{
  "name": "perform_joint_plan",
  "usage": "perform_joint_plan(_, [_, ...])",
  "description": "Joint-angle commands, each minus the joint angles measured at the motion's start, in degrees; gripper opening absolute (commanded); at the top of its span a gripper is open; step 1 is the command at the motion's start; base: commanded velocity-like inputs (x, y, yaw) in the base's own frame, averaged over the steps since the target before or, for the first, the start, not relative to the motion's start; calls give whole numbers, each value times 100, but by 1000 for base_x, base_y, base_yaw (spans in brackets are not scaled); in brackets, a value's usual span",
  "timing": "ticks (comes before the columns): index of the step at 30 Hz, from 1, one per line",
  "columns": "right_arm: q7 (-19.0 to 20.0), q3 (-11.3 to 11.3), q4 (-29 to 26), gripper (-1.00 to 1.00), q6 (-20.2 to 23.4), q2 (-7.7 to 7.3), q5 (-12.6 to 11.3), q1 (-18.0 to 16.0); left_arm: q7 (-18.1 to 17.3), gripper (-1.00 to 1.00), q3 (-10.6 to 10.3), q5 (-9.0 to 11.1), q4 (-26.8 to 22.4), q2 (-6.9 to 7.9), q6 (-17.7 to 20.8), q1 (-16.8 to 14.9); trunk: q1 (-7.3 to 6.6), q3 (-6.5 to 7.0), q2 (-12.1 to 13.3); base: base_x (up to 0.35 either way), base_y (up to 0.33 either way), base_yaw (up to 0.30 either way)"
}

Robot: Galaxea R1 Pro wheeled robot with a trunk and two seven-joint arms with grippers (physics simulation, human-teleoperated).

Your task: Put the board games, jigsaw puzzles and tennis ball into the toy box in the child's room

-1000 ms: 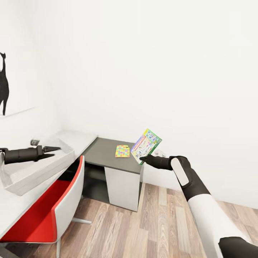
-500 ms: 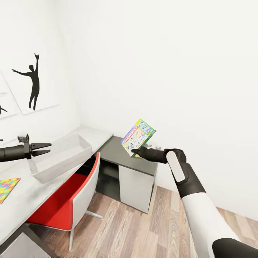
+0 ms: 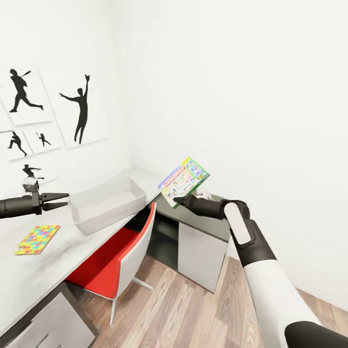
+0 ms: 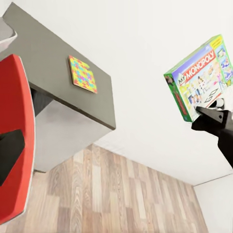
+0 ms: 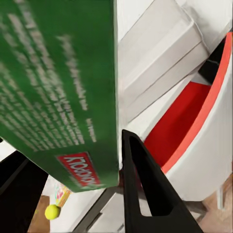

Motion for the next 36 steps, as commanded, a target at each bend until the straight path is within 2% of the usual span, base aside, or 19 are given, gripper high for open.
perform_joint_plan(1, [51, -7, -2, -100, 15, 3, -16, -6, -20, 100, -2, 1, 1, 4, 64, -3, 4, -13, -13, 0, 147, 292])
perform_joint_plan(8, [49, -5, -5, -100, -7, 37, -114, -6, -21, 100, -2, 1, 1, 4, 62, 1, 4, -25, -13, 0, 168, 292])
perform_joint_plan(12, [21, -5, -7, -100, -27, 156, -119, -6, -26, 100, -2, 8, 1, 3, 61, 2, 4, -33, -13, 0, 44, 223])
perform_joint_plan(19, [-3, 6, 2, -100, -58, 325, -101, -6, -28, 100, -2, 9, 1, 2, 60, 2, 4, -35, -13, 0, 48, 41])
perform_joint_plan(32, [-2, -33, -8, -100, -60, 356, -105, -6, -28, 100, -2, 19, 1, 2, 60, 2, 4, -35, -13, 0, 2, 2])
perform_joint_plan(36, [-1, -118, -8, -100, -63, 355, -104, -6, -28, 100, -2, 19, 1, 2, 66, 2, 4, -35, -13, 17, 43, 0])
